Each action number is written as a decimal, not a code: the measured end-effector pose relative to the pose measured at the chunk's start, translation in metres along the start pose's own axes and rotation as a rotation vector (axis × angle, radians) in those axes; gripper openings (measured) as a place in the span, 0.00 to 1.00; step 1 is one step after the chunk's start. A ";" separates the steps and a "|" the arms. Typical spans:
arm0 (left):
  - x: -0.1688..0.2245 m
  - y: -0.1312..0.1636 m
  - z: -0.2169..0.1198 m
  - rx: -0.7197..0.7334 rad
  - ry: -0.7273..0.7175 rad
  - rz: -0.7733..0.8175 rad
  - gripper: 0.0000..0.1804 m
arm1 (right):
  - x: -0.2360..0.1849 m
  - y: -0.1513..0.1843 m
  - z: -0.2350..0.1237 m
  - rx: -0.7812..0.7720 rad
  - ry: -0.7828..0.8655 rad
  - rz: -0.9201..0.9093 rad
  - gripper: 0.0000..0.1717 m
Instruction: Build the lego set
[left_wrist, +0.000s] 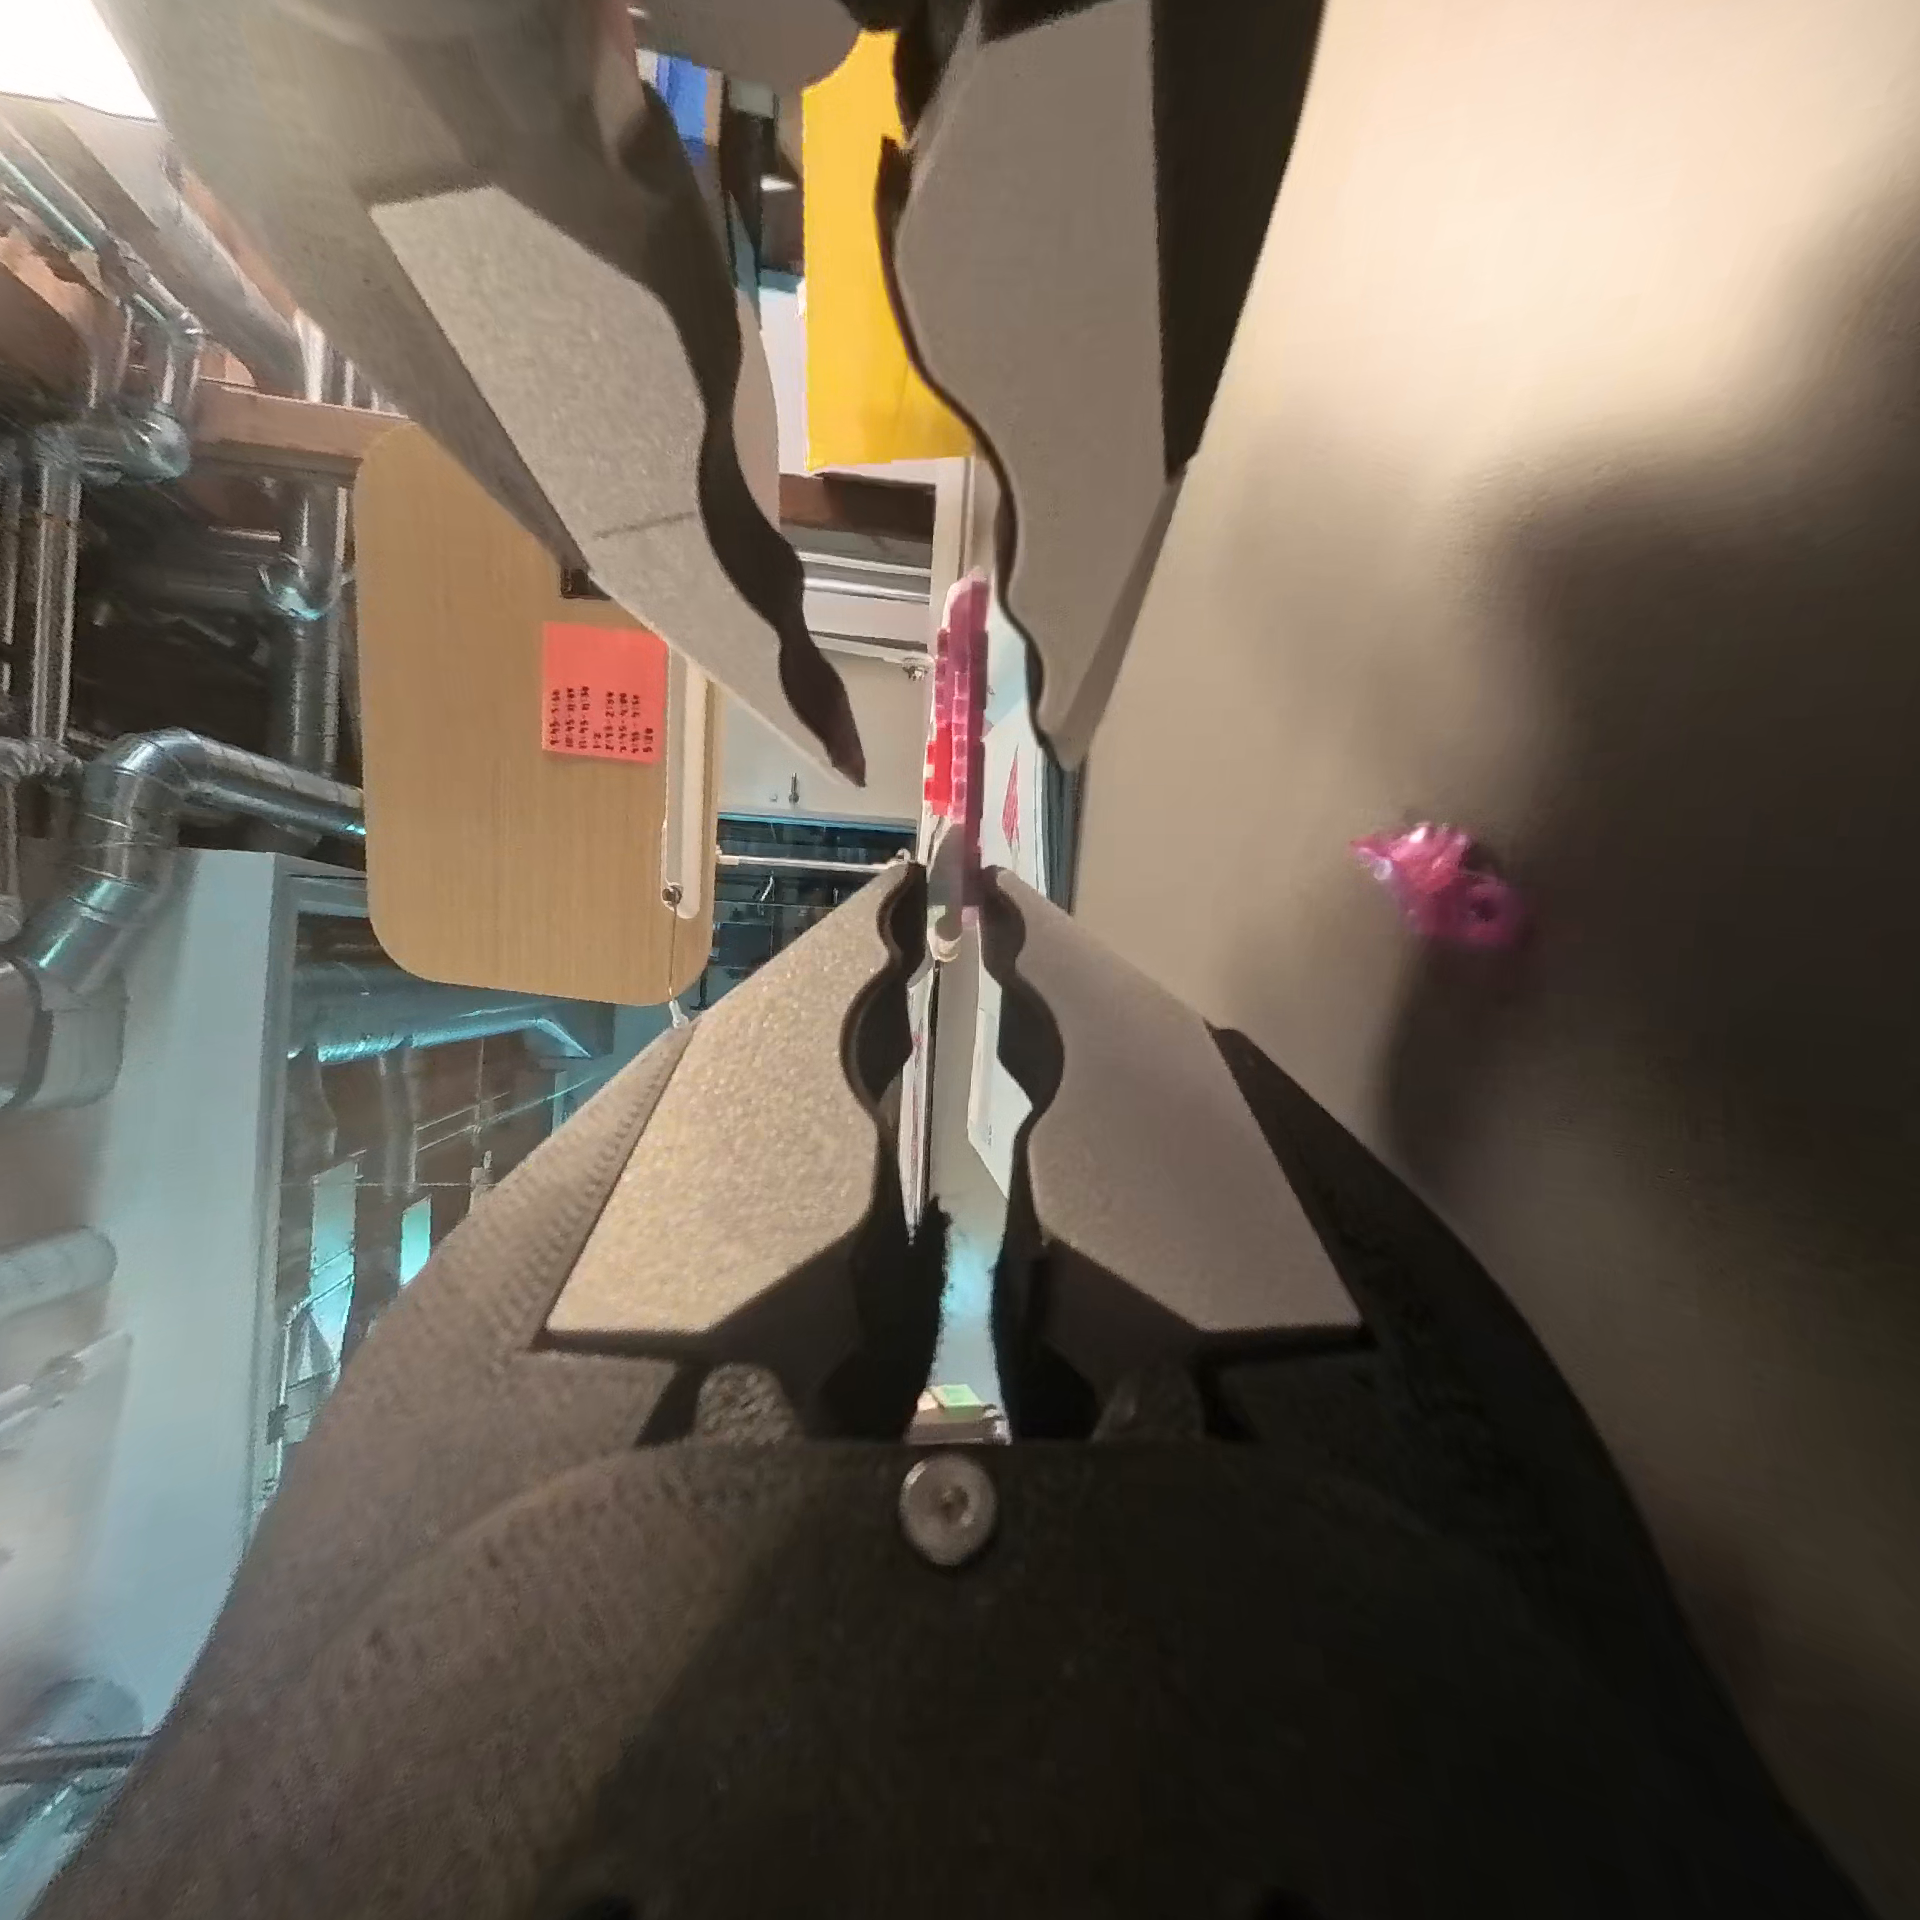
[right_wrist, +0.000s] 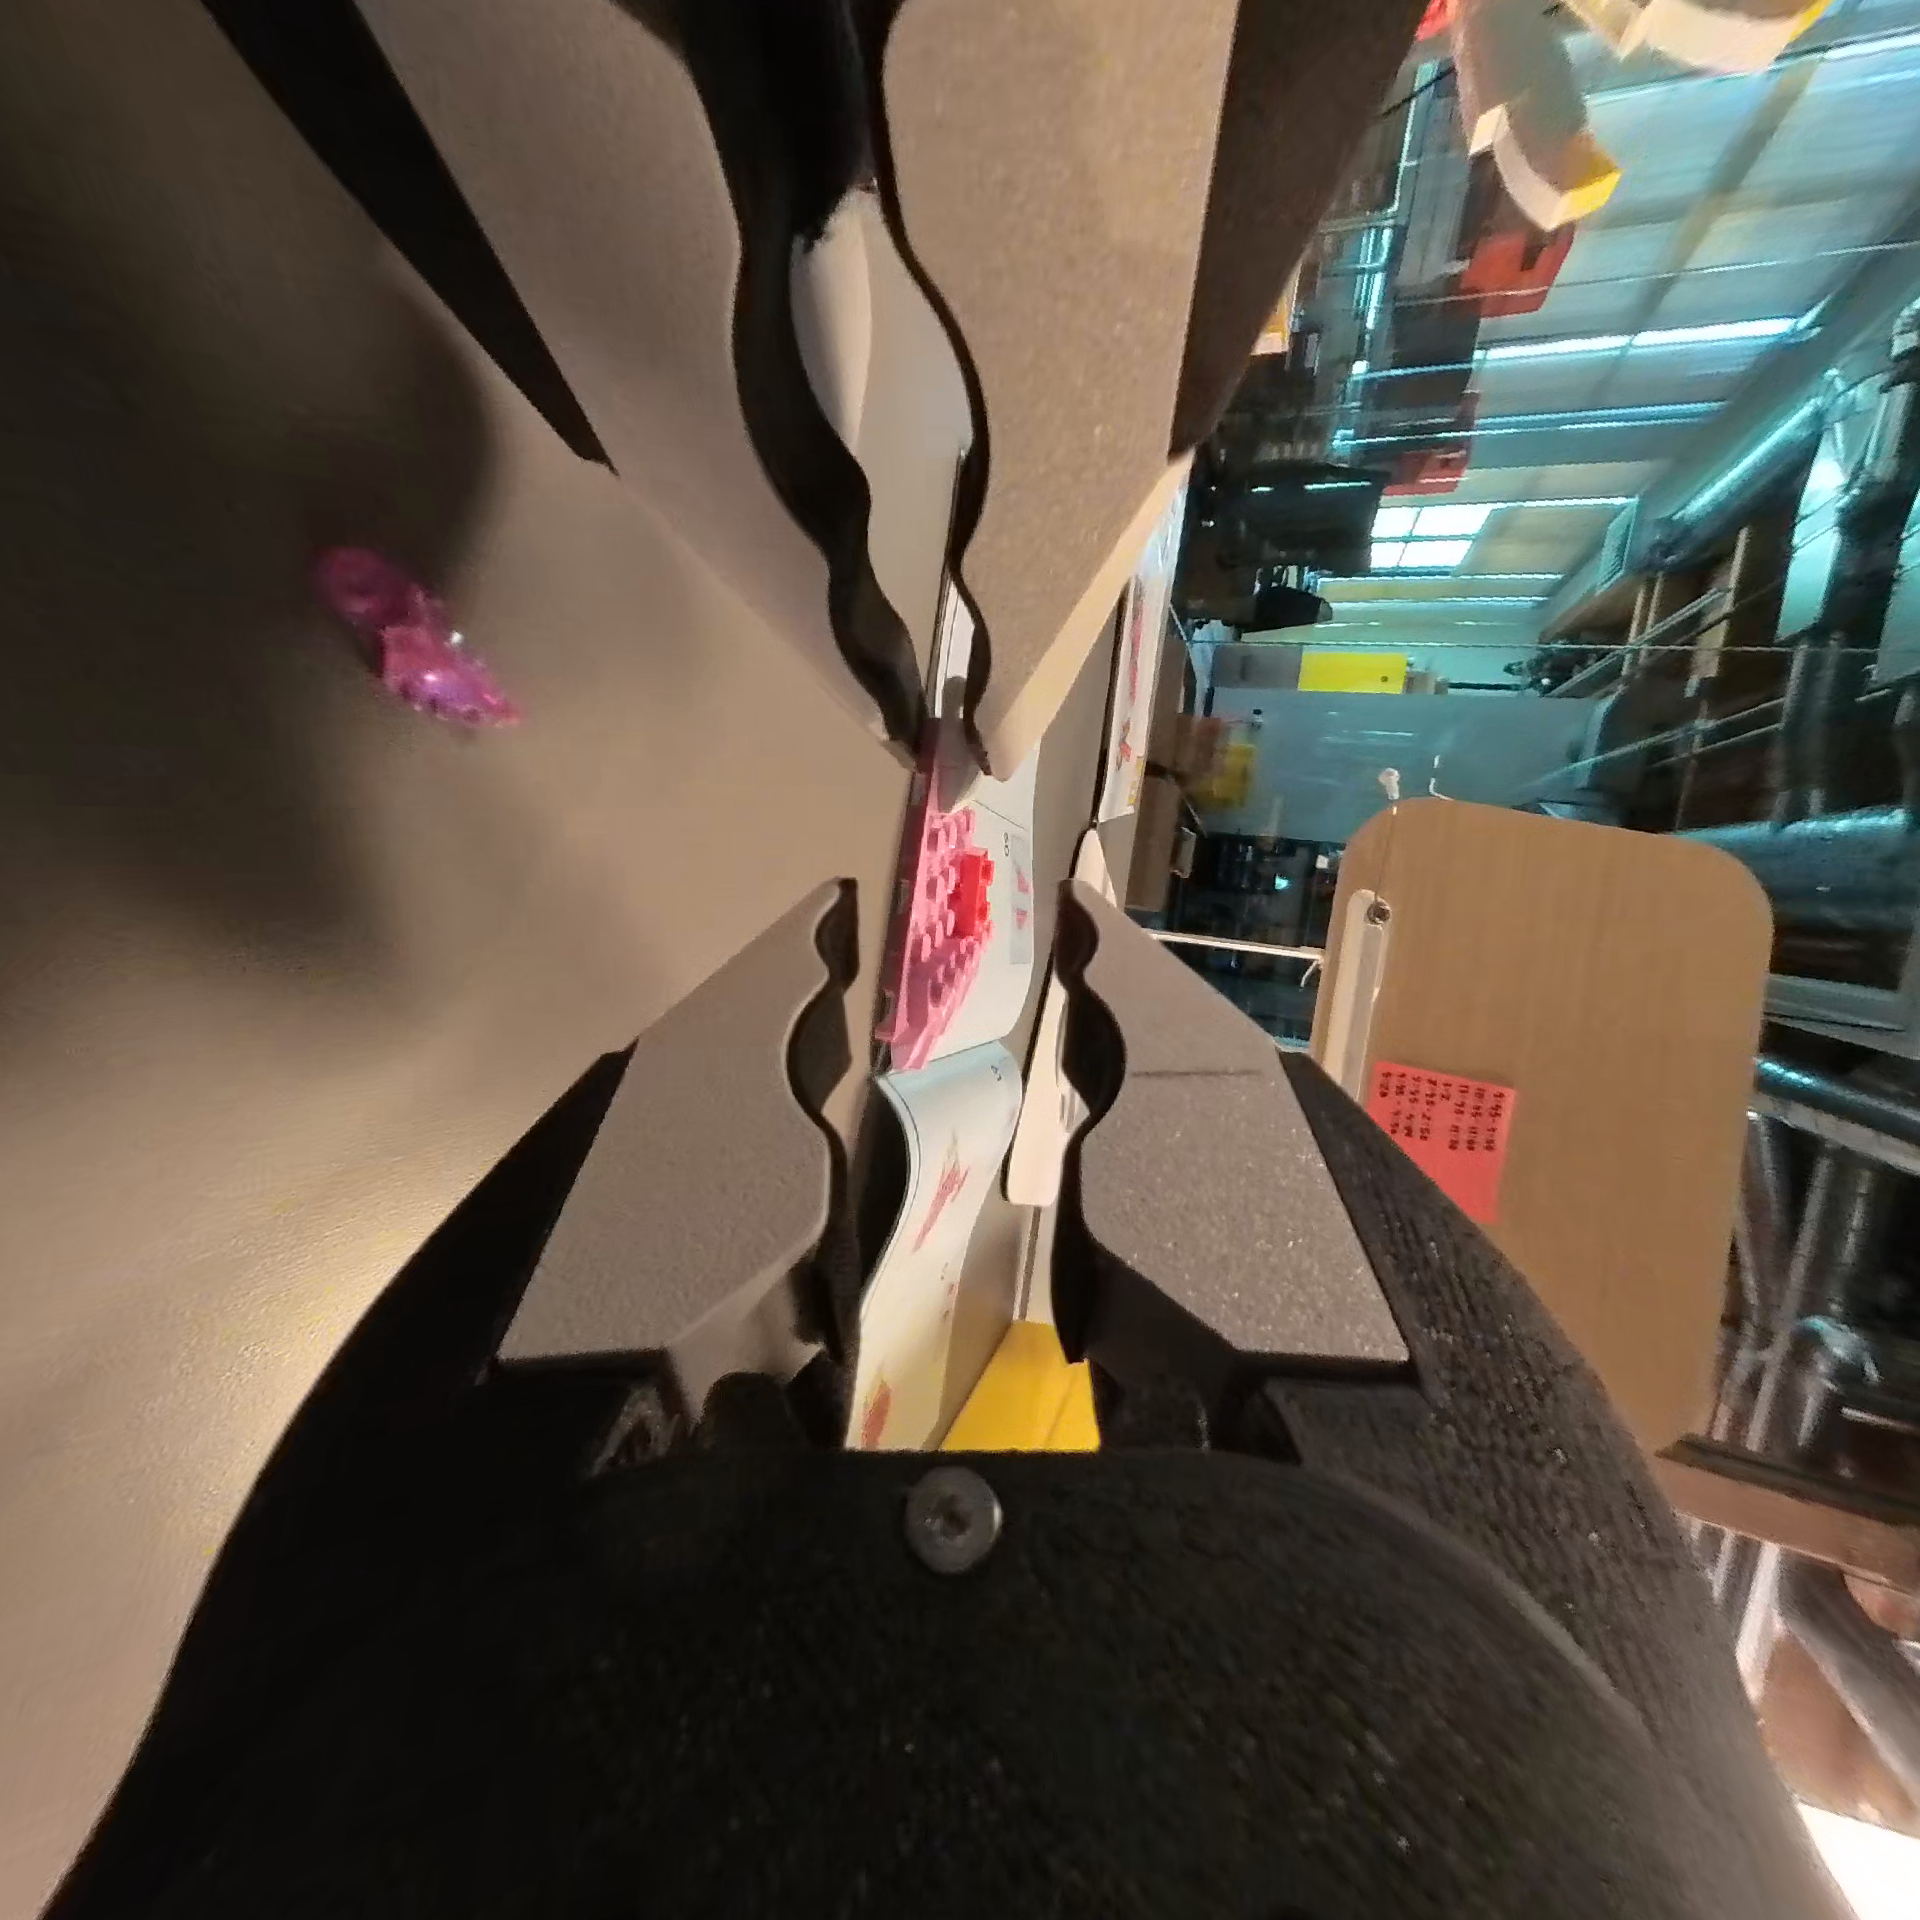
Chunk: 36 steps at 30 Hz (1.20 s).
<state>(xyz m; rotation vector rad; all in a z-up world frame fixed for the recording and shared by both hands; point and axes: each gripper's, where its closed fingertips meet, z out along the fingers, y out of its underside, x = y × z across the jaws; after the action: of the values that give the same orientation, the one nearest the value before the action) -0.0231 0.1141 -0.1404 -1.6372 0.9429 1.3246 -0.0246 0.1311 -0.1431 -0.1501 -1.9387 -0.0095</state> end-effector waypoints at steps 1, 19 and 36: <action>0.000 0.001 0.000 -0.006 0.001 0.001 0.05 | 0.000 0.001 0.001 0.000 -0.001 -0.002 0.22; -0.003 0.001 -0.001 -0.002 0.003 -0.045 0.05 | -0.001 -0.001 0.007 0.038 0.035 -0.058 0.16; -0.001 0.002 0.000 -0.015 0.023 -0.072 0.05 | 0.003 0.001 0.009 0.013 0.077 -0.066 0.05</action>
<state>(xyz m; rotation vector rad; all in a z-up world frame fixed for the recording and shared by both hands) -0.0255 0.1137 -0.1395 -1.6857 0.8813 1.2696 -0.0333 0.1334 -0.1440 -0.0755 -1.8655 -0.0456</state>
